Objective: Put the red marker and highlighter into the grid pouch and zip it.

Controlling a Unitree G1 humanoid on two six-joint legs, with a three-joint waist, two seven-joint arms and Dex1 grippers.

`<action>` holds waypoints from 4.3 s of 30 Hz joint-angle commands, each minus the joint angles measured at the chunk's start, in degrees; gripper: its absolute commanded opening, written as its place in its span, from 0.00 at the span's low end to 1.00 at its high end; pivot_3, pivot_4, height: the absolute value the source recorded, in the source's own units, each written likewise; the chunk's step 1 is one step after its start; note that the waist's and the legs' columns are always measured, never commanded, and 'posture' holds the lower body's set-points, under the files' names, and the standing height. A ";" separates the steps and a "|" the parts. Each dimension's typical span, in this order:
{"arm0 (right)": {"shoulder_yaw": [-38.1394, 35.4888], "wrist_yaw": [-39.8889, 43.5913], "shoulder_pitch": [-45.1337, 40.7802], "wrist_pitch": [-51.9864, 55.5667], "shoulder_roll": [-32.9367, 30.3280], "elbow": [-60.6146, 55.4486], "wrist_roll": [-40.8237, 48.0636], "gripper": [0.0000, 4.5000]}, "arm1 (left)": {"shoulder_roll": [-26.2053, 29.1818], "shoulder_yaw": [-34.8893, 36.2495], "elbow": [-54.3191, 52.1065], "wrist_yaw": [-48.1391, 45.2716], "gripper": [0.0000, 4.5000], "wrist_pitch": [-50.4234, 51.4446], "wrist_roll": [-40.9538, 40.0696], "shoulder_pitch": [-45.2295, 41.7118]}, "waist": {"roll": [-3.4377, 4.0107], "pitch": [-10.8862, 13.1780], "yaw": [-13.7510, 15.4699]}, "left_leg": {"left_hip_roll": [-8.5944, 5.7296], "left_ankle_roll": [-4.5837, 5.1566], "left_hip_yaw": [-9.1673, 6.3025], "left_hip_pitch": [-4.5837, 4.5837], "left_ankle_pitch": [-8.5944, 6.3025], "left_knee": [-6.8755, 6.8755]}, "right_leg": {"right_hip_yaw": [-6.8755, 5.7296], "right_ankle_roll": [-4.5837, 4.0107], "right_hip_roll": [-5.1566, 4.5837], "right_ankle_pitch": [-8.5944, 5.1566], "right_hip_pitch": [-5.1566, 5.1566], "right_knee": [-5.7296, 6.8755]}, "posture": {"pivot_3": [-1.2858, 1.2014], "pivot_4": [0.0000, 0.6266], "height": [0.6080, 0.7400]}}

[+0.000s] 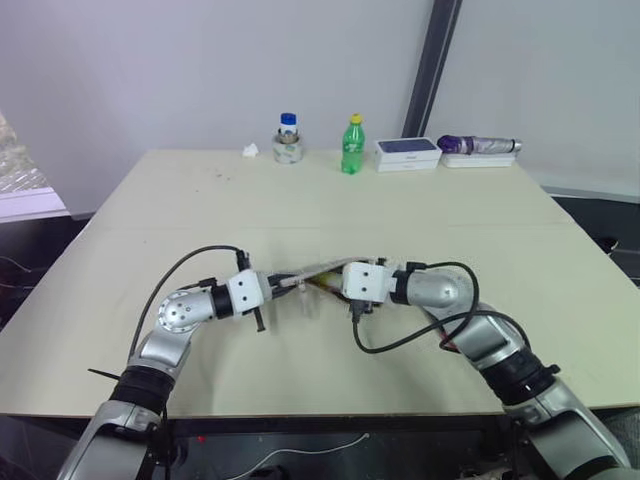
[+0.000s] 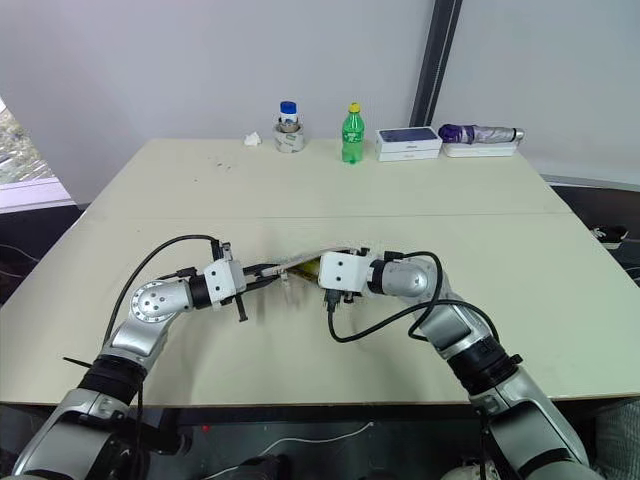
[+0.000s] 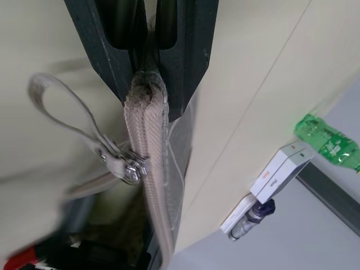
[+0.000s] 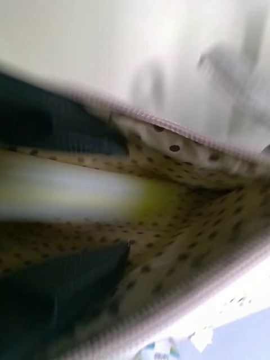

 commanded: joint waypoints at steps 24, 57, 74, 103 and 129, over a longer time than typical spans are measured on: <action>-29.62 -17.86 32.09 36.29 0.70 -32.65 15.65 0.99 | 3.43 2.26 -0.32 9.49 0.00 -4.27 4.87 7.38 | 0.05 0.02 0.12 | 0.08 0.00 0.01 0.07 0.00 -0.09 | 0.07 -0.03 -0.02 0.00 0.03 -0.01 | 0.52 0.24 1.00; -19.32 -1.42 29.60 25.74 -11.58 -30.55 23.97 0.07 | 0.42 -0.06 0.21 8.72 0.00 -4.49 6.37 4.14 | 0.00 0.02 0.38 | 0.07 0.04 -0.02 0.08 -0.02 -0.01 | 0.00 -0.05 0.03 0.02 0.12 -0.05 | 0.52 0.24 1.00; -18.51 -4.76 22.11 25.90 -7.78 -26.23 24.30 0.07 | 0.42 -1.06 -0.87 8.12 0.00 -5.77 6.67 3.85 | 0.01 0.02 0.45 | 0.07 0.03 -0.02 0.07 -0.02 -0.01 | 0.00 -0.05 0.03 0.02 0.11 -0.05 | 0.52 0.24 1.00; 1.86 -3.10 6.20 -13.02 -6.76 -3.93 -7.43 0.19 | 1.16 -2.25 -3.45 6.58 0.00 -5.11 7.52 1.69 | 0.01 0.02 0.23 | 0.06 0.00 0.01 0.04 0.00 0.00 | 0.01 -0.05 0.05 0.02 0.05 -0.04 | 0.52 0.24 1.00; -8.41 3.37 11.78 4.32 -3.77 -16.39 7.22 0.98 | -0.51 -1.22 -2.99 6.34 0.00 -3.09 4.68 2.81 | 0.01 0.02 0.38 | 0.08 0.00 -0.02 0.05 0.00 0.04 | 0.00 -0.05 0.05 0.02 0.11 -0.04 | 0.52 0.24 1.00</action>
